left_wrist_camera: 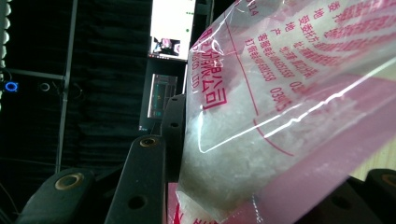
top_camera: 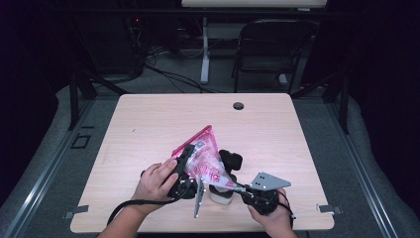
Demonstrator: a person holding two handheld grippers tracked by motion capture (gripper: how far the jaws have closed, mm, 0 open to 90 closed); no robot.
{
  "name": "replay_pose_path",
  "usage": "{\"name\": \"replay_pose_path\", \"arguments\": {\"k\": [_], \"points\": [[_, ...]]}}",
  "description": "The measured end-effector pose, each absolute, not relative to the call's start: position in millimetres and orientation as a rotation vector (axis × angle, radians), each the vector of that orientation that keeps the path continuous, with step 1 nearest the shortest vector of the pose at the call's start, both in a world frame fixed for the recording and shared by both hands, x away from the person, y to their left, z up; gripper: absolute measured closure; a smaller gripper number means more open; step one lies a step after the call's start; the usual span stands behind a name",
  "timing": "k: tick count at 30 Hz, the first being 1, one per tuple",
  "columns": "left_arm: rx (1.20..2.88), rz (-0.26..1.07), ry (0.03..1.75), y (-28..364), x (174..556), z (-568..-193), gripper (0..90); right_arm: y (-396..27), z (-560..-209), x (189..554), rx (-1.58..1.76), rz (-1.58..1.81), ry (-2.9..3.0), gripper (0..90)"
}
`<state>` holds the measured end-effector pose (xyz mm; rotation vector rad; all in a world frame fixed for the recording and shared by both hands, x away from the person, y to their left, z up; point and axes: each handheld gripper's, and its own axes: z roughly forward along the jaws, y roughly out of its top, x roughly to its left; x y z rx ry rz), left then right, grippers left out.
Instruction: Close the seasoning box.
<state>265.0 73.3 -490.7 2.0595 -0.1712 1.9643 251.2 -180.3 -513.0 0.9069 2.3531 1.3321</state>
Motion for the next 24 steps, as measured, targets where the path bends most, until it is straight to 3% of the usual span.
{"name": "replay_pose_path", "arguments": {"k": [23, 24], "points": [[2.071, 1.999, -0.221, 72.7, 259.5, -487.8, 67.5, -176.2, -517.3, 251.8, 0.914, 1.420, 2.262, 87.7], [2.078, 1.992, -0.212, 72.8, 259.6, -488.5, 67.6, -178.9, -512.7, 249.4, 0.936, 1.309, 2.300, 87.6]]}}
